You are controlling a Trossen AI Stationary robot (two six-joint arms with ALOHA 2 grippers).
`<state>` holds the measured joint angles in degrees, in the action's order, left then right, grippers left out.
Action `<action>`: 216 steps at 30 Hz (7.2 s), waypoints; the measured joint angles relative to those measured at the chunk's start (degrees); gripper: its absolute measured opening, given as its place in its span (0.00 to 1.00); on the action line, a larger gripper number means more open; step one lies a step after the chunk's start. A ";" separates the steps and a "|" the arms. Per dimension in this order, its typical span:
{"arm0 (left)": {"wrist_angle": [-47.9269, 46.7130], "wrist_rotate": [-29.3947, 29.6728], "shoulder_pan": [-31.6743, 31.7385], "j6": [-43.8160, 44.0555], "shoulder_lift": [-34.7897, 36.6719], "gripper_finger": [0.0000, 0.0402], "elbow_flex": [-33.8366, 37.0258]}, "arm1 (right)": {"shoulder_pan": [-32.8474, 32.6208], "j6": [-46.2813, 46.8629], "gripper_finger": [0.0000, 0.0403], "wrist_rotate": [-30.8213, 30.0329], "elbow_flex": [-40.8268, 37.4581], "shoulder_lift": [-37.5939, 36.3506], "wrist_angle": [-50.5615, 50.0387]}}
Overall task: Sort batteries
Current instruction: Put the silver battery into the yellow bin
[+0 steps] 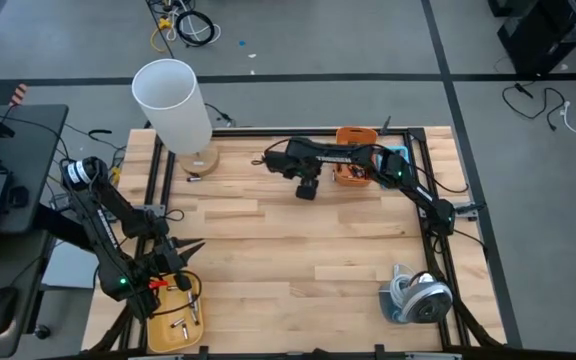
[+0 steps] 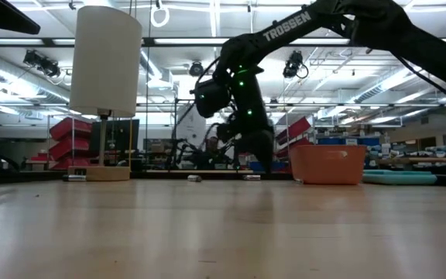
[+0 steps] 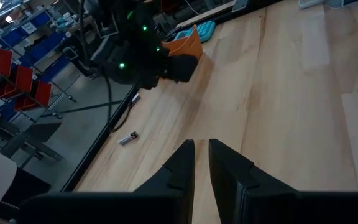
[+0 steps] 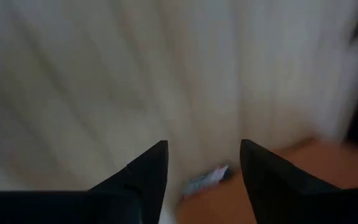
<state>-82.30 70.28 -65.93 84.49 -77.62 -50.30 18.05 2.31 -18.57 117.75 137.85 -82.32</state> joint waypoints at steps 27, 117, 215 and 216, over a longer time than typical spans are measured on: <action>-1.42 5.61 0.38 1.71 0.00 0.12 0.00 | 7.38 6.03 0.31 23.52 8.48 1.87 33.03; 25.63 -53.76 97.85 -92.81 2.43 0.00 7.48 | 4.30 -9.30 0.00 29.97 -35.58 -58.48 40.40; 35.12 -49.15 97.32 -119.01 2.58 0.00 12.70 | 3.99 -7.86 0.00 30.21 -35.58 -58.30 46.51; 34.80 -49.04 97.52 -119.01 2.58 0.00 12.70 | 3.96 -7.85 0.00 30.21 -35.58 -58.30 46.51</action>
<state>-47.50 21.24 31.59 -34.52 -75.05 -37.60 22.01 -5.54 11.64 82.17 79.55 -35.81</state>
